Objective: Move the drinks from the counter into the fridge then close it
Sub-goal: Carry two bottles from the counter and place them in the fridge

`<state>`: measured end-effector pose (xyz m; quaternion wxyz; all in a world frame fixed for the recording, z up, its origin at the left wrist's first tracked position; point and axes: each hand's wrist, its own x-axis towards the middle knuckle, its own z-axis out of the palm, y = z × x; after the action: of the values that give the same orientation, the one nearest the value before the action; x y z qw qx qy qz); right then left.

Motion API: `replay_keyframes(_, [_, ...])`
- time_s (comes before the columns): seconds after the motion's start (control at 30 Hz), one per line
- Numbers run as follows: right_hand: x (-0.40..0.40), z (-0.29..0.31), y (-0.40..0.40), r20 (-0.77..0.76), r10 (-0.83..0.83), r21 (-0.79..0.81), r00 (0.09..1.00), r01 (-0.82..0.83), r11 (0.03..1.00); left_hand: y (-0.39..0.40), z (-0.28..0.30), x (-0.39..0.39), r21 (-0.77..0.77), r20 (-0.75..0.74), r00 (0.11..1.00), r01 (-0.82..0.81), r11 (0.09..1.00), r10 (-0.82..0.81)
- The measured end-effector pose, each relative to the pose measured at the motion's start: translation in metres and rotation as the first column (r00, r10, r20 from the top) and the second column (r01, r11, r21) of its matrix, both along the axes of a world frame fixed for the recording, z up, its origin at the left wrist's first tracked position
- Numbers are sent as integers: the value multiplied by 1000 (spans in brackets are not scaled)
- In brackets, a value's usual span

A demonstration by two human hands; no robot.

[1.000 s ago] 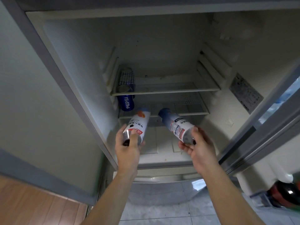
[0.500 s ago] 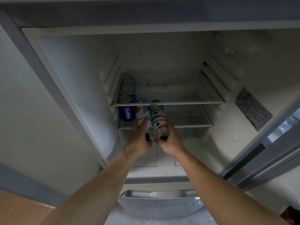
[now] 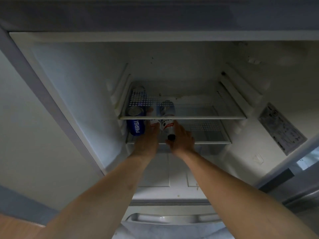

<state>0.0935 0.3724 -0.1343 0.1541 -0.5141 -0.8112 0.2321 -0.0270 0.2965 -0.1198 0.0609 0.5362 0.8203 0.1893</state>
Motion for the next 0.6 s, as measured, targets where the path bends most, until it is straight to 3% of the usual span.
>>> replay_keyframes(0.1, [-11,5,15,106,13,-29,994,-10,1000,12,9,-6,-158,-31,998,45,986,-51])
replay_keyframes(0.23, [-21,17,33,229,64,-100,971,-42,994,22,21,-17,-241,-72,996,30,970,-48])
replay_keyframes(0.4, [-25,25,40,239,69,-158,969,-32,987,32,23,-19,-315,-107,994,-12,949,-23])
replay_keyframes(0.5, [-24,22,38,234,51,-137,971,-19,990,35,23,-14,-311,-129,991,-65,948,26])
replay_keyframes(0.6, [-22,14,32,242,25,-39,970,-16,999,26,13,-9,-206,-115,993,-40,978,16])
